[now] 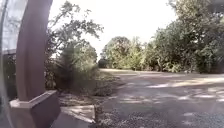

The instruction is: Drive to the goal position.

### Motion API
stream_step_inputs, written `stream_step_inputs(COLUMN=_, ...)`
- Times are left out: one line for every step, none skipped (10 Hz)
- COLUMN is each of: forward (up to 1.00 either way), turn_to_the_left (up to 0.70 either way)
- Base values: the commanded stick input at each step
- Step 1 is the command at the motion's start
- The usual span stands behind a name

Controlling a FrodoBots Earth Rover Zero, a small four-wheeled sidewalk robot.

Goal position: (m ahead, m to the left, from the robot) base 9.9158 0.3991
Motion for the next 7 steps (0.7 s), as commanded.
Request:
stream_step_inputs(forward=0.05, turn_to_the_left=0.00)
stream_step_inputs(forward=0.05, turn_to_the_left=0.00)
stream_step_inputs(forward=0.05, turn_to_the_left=0.00)
stream_step_inputs(forward=0.05, turn_to_the_left=0.00)
stream_step_inputs(forward=0.05, turn_to_the_left=0.00)
stream_step_inputs(forward=0.05, turn_to_the_left=0.00)
stream_step_inputs(forward=0.05, turn_to_the_left=0.00)
